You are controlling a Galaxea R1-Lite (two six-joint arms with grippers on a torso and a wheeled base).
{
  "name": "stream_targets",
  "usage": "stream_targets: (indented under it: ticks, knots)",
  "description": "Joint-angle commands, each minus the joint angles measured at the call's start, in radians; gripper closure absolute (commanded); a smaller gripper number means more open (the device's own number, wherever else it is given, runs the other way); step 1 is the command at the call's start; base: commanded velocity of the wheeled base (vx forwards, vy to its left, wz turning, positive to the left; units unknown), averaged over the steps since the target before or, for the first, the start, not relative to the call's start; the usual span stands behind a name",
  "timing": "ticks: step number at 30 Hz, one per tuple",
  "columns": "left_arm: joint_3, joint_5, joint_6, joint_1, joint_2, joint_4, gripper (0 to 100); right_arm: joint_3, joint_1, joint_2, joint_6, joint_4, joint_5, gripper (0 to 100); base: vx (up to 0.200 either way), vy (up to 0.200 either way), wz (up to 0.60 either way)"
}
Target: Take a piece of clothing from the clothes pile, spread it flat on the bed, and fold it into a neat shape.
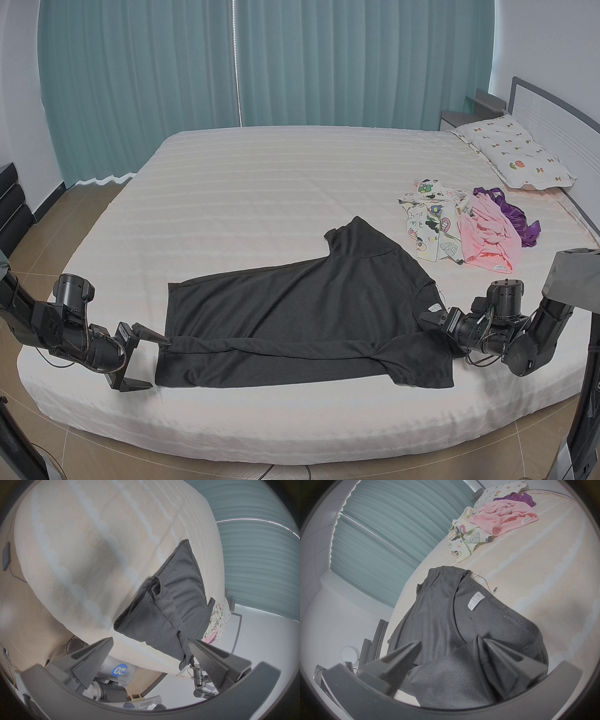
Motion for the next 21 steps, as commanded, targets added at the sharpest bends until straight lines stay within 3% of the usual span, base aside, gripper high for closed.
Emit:
stream_targets:
  ticks: [1,14,17,21]
  knots:
    - [0.000,0.001,0.000,0.000,0.001,0.000,0,-0.005,0.002,0.018,-0.001,0.002,-0.003,100,0.000,0.000,0.00]
    - [-0.003,0.000,-0.002,0.000,0.001,0.000,0,-0.045,-0.084,0.015,0.008,-0.001,-0.003,100,0.000,0.000,0.00]
    - [-0.002,0.000,-0.002,0.002,0.001,0.000,0,-0.052,-0.089,0.015,0.028,-0.003,0.000,100,0.000,0.000,0.00]
    - [-0.002,0.000,-0.002,0.002,0.001,0.000,0,-0.080,-0.084,0.024,0.121,-0.020,0.000,100,0.000,0.000,0.00]
